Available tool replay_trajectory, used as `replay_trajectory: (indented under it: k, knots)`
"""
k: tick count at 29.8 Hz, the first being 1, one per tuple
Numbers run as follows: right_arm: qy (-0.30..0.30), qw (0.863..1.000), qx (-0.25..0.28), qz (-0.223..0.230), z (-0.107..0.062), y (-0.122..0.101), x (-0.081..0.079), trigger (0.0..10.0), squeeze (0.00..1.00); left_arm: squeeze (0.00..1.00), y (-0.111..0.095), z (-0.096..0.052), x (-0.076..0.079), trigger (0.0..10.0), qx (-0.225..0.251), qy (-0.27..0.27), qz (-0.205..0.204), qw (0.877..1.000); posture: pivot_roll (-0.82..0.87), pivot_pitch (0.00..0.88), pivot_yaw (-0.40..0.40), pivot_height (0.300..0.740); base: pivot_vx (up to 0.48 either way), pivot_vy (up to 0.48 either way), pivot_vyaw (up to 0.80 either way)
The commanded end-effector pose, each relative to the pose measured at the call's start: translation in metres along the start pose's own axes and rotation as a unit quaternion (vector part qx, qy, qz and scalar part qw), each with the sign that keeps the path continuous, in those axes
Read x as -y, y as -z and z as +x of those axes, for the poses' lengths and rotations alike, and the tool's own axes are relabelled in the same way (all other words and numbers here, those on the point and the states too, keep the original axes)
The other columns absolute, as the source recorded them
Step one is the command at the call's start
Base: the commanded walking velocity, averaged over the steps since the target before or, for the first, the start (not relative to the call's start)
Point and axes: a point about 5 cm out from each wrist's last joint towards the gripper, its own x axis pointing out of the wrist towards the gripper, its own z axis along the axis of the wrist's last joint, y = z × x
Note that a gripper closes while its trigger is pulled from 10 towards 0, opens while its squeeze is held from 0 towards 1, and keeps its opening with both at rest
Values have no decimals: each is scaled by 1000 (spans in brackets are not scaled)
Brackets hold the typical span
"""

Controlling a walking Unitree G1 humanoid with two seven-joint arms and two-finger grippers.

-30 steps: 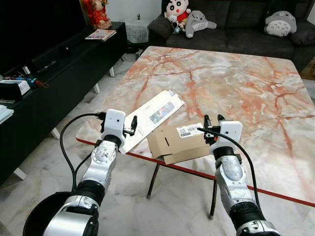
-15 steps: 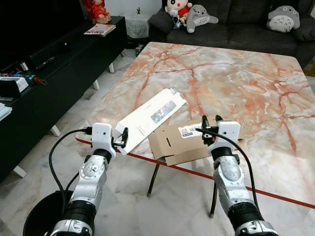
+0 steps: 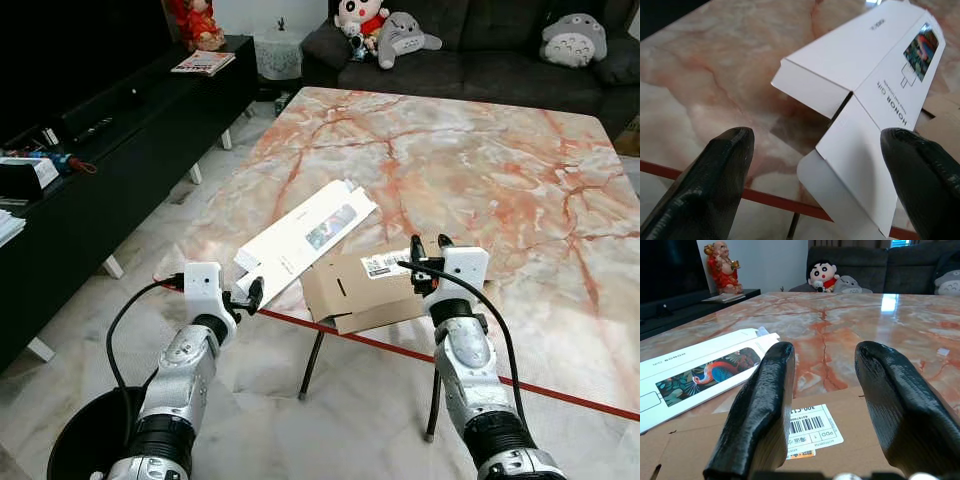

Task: Picking trash to rubbish bin

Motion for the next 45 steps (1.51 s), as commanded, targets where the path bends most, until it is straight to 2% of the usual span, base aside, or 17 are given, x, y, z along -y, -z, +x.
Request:
replay_trajectory:
  k: [1, 12, 20, 30, 31, 34, 35, 45]
  knots:
    - [-6, 1000, -1, 1, 3, -2, -1, 10000, 0, 0, -4, 5, -1, 10000, -9, -8, -1, 1000, 197, 44, 7, 740, 0, 0, 0]
    - [-7, 1000, -3, 0, 3, -1, -2, 10000, 0, 0, -11, 16, 7, 10000, -26, 6, -92, 995, 193, 45, 8, 740, 0, 0, 0]
    - [-7, 1000, -3, -1, 3, -2, -2, 10000, 0, 0, -10, 18, 11, 10000, -37, 17, -104, 994, 189, 43, 8, 740, 0, 0, 0]
    - [-6, 1000, -3, 0, 3, -1, -2, 10000, 0, 0, -4, 18, 12, 10000, -59, 18, -96, 993, 185, 30, 17, 740, 0, 0, 0]
    - [-6, 1000, -3, 0, 3, -1, -2, 10000, 0, 0, -4, 18, 12, 9020, -60, 19, -96, 993, 185, 30, 17, 740, 0, 0, 0]
    - [-6, 1000, -3, 0, 3, -1, -3, 10000, 0, 0, -4, 19, 12, 9020, -61, 20, -96, 993, 185, 30, 17, 740, 0, 0, 0]
    - [-6, 1000, -3, 0, 3, -1, -3, 10000, 0, 0, -4, 19, 13, 0, -60, 22, -96, 993, 182, 22, 22, 740, 0, 0, 0]
    - [-2, 1000, -4, 3, 2, 0, -4, 10000, 0, 0, -4, 20, 17, 0, -63, 32, -96, 993, 179, 7, 30, 740, 0, 0, 0]
